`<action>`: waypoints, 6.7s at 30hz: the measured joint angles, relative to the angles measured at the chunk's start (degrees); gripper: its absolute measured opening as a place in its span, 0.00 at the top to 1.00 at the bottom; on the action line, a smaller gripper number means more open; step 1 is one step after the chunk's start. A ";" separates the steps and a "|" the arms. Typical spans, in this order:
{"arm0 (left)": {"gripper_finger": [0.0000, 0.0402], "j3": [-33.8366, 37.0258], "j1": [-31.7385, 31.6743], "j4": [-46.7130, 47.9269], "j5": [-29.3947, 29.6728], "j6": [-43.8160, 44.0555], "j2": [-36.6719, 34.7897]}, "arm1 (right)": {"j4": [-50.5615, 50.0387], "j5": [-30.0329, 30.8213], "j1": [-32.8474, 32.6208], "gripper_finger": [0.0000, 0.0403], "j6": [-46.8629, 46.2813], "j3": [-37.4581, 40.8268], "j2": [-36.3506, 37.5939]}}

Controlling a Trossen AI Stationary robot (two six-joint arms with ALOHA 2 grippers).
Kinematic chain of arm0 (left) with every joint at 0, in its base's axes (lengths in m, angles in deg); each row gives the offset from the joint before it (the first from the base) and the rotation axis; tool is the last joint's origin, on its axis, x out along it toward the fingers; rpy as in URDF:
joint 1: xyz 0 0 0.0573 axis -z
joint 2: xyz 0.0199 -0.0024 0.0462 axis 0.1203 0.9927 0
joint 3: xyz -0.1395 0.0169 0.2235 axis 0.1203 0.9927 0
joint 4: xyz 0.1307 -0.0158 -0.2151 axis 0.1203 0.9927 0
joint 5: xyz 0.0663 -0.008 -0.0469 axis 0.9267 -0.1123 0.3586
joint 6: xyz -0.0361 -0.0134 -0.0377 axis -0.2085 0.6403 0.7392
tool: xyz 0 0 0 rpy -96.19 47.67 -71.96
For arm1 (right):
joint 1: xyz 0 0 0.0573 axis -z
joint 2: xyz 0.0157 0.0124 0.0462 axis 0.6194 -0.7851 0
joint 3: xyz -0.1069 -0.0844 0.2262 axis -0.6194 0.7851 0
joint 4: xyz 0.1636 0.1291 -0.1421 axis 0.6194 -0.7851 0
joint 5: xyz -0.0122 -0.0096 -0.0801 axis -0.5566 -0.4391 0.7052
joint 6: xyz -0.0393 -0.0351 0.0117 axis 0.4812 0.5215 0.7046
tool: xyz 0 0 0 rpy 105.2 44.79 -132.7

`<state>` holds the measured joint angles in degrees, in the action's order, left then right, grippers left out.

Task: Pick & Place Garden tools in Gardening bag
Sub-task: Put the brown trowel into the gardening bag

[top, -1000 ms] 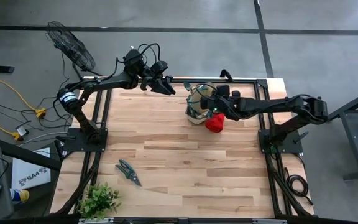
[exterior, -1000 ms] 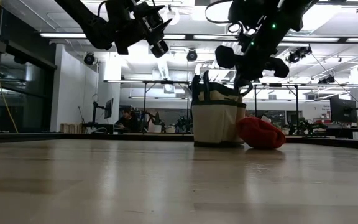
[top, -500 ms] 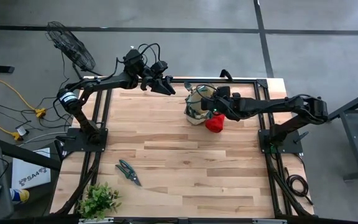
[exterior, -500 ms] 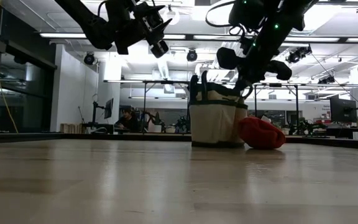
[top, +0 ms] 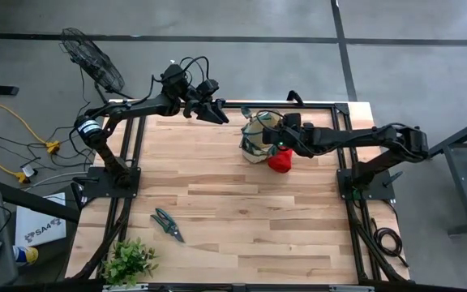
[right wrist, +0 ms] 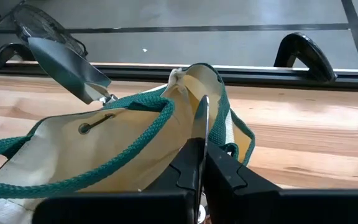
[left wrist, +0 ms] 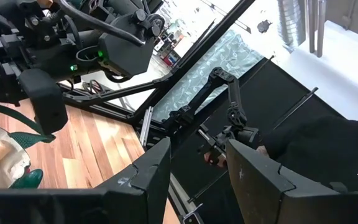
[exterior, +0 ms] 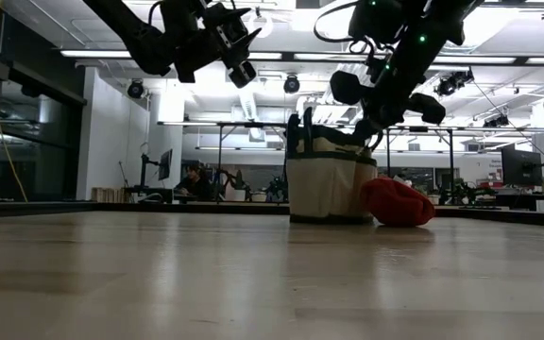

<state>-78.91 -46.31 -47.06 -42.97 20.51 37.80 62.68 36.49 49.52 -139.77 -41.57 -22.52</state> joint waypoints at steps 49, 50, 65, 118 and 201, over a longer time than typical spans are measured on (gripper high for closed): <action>0.62 0.00 0.00 0.00 -0.08 1.01 0.00 | -3.49 4.88 -0.22 0.99 6.57 0.02 19.87; 0.62 0.00 0.00 0.00 -0.08 1.01 -0.01 | -3.49 5.38 -0.47 0.99 6.74 0.02 20.79; 0.62 0.00 0.00 -0.02 -0.02 1.22 0.00 | -18.40 10.41 -8.08 0.99 7.53 0.02 30.26; 0.62 -0.02 0.02 -0.01 -0.21 1.62 0.00 | -7.75 15.26 -9.22 0.99 -3.39 0.02 2.57; 0.62 -0.02 0.00 0.00 0.03 1.88 0.00 | -22.06 4.93 -5.99 0.99 -21.38 0.00 9.02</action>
<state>-78.93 -46.31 -47.06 -42.94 22.39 37.81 40.61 41.42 43.53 -161.16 -41.57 -13.50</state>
